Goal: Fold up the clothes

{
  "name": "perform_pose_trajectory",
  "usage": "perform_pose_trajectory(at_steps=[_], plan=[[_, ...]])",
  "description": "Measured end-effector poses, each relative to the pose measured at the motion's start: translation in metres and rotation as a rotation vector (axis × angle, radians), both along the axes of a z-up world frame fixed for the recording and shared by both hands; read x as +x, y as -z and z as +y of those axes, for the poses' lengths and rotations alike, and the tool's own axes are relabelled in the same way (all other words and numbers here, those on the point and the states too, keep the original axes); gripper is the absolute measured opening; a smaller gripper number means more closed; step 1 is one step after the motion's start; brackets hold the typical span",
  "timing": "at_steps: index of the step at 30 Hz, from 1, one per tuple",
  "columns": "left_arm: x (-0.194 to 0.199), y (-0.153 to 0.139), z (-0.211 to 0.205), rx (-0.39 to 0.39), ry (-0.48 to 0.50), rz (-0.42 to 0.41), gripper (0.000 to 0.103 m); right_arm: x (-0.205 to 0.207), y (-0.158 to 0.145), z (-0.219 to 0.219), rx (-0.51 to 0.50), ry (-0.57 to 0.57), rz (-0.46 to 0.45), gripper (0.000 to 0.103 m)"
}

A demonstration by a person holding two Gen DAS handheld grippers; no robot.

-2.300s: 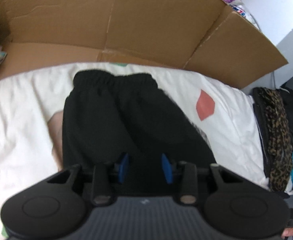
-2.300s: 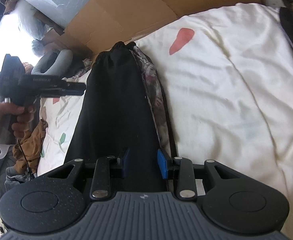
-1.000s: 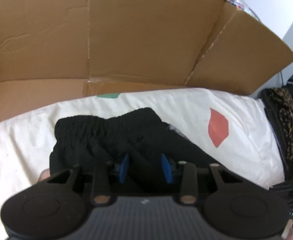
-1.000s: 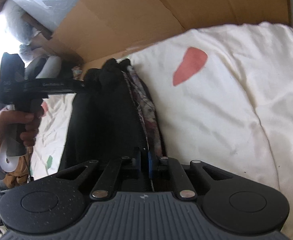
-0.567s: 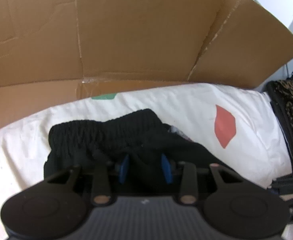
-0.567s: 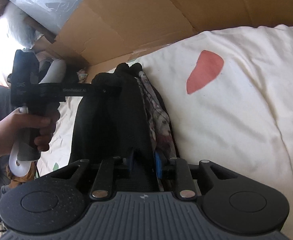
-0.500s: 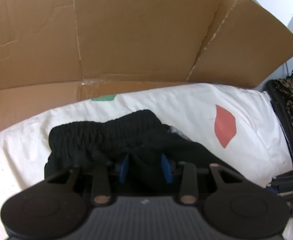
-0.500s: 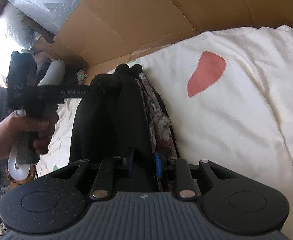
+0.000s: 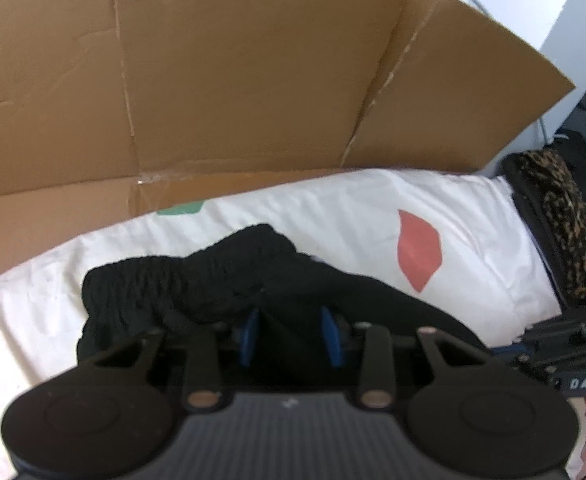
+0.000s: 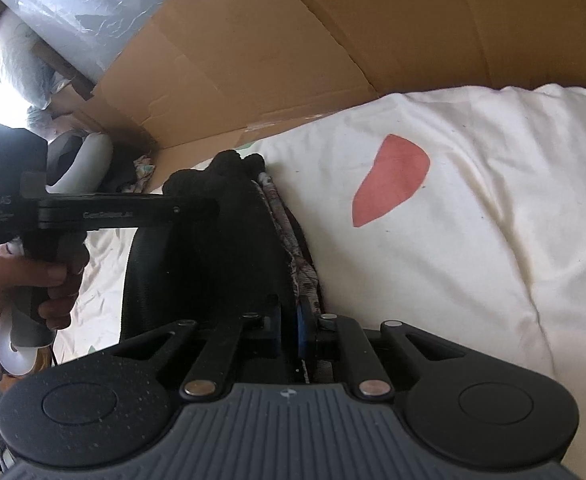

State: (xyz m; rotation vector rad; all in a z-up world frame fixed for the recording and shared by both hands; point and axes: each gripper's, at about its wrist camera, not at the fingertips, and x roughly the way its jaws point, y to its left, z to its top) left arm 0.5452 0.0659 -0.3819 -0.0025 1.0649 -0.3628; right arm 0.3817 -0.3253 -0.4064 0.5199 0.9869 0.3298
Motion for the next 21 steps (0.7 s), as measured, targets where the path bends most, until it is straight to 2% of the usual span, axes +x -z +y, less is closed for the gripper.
perform_pose_trajectory(at_steps=[3, 6, 8, 12, 21], plan=[[0.005, 0.007, -0.003, 0.032, -0.022, 0.009, 0.034, 0.002, 0.010, -0.001, 0.022, 0.017, 0.039, 0.010], [0.010, 0.014, -0.006, 0.061, -0.047, 0.004, 0.033, -0.007, 0.009, -0.004, 0.063, 0.033, 0.037, 0.026], [0.012, 0.017, -0.009, 0.083, -0.054, 0.001, 0.033, -0.017, 0.007, -0.006, 0.067, 0.042, 0.034, 0.028], [0.014, 0.019, -0.015, 0.135, -0.044, 0.000, 0.030, -0.039, 0.009, -0.010, 0.050, 0.036, 0.052, 0.028], [0.016, 0.018, -0.016, 0.154, -0.095, 0.015, 0.027, -0.081, 0.021, -0.006, -0.016, 0.031, 0.090, 0.031]])
